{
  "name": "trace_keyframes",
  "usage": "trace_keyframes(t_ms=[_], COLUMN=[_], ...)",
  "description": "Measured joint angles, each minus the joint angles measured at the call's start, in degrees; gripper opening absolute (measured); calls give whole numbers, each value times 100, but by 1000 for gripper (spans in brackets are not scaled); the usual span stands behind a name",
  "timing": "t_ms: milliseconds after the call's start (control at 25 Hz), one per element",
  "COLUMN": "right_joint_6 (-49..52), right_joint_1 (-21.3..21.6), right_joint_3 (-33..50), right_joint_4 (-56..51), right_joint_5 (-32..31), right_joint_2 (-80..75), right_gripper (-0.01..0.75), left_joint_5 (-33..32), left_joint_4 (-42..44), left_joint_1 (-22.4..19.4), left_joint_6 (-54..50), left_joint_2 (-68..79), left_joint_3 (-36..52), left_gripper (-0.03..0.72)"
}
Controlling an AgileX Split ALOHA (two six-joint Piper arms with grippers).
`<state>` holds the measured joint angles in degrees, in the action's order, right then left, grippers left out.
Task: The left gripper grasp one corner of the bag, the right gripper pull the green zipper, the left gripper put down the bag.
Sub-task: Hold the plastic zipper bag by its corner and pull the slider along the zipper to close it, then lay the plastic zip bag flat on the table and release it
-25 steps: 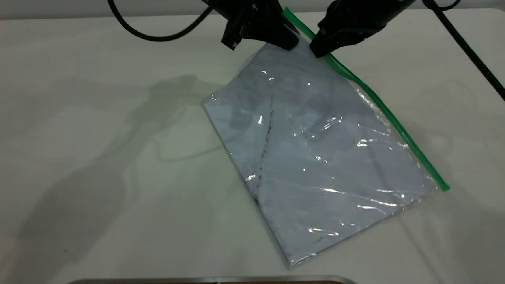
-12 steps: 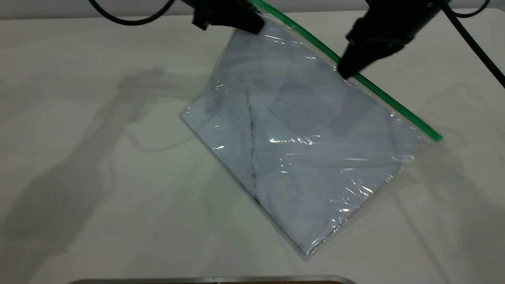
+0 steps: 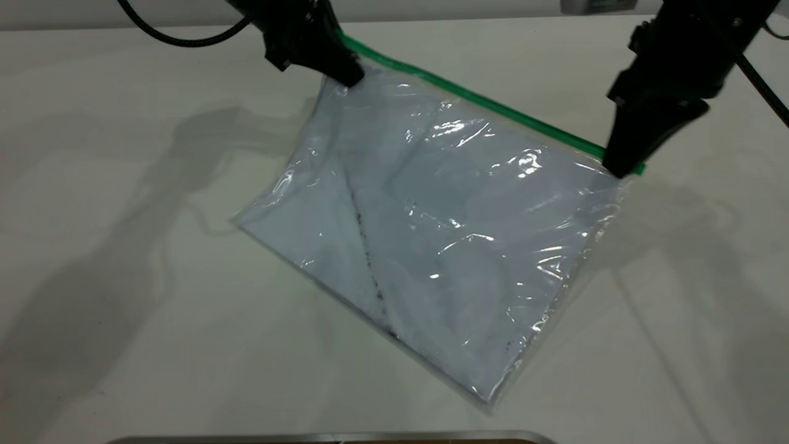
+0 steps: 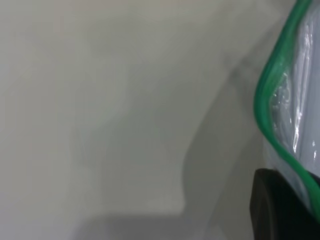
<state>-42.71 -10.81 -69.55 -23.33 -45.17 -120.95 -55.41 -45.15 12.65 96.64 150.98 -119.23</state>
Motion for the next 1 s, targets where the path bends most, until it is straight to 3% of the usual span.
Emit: trace_keyframes(t_ms=[640, 840, 1000], right_joint_6=[663, 759, 759], right_joint_1=[0, 33, 33], right_joint_3=[-31, -13, -13], right_joint_4=[493, 750, 743], right_joint_5=[82, 187, 350], right_joint_2=[0, 0, 0], right_gripper=[71, 224, 416], left_joint_5=[-149, 101, 180], left_joint_4=[368, 545, 428], left_joint_1=[60, -40, -82], left_joint_6=[-405, -514, -610], left_joint_2=[0, 5, 0], left_joint_3=[0, 0, 0], left_gripper=[53, 101, 250])
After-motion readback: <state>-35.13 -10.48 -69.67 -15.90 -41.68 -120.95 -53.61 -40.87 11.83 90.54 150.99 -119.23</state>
